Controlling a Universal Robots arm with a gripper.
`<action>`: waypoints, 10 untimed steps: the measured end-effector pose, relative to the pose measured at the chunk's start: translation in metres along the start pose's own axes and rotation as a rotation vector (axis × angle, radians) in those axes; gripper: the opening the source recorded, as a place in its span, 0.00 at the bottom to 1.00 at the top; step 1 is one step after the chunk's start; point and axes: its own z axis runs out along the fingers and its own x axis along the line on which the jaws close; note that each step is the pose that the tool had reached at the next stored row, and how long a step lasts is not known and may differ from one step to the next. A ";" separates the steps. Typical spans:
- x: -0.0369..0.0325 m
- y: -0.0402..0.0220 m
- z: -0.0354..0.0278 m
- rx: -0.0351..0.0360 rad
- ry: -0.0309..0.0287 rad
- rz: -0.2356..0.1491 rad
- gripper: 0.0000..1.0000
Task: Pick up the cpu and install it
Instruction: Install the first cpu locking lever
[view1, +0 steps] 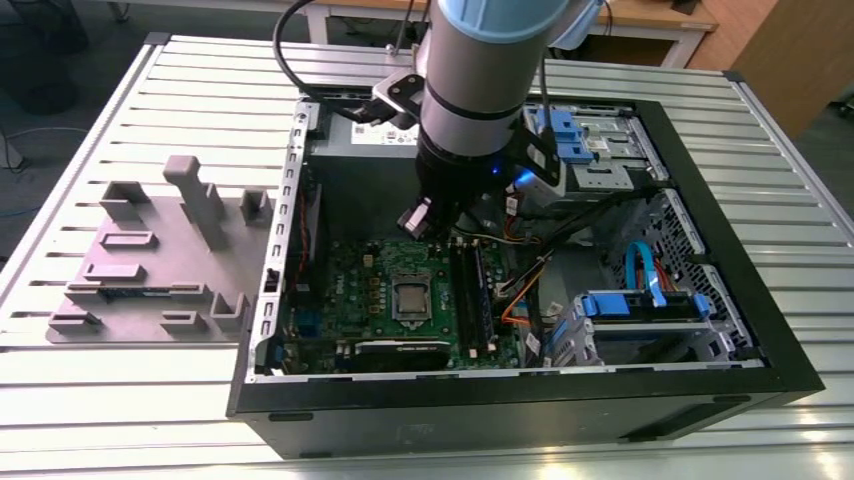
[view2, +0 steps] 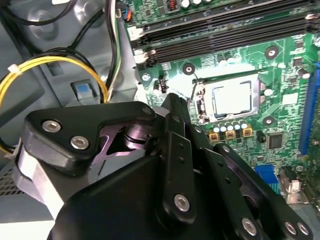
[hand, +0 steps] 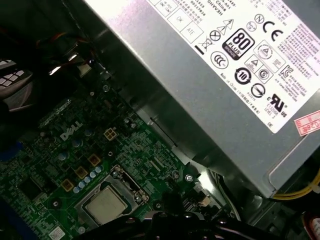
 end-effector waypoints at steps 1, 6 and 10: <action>0.0008 -0.0007 -0.0001 0.0011 0.0012 0.000 0.11; 0.0054 -0.0049 -0.0008 0.0050 0.0057 -0.002 0.11; 0.0103 -0.0089 -0.0014 0.0058 0.0067 -0.003 0.11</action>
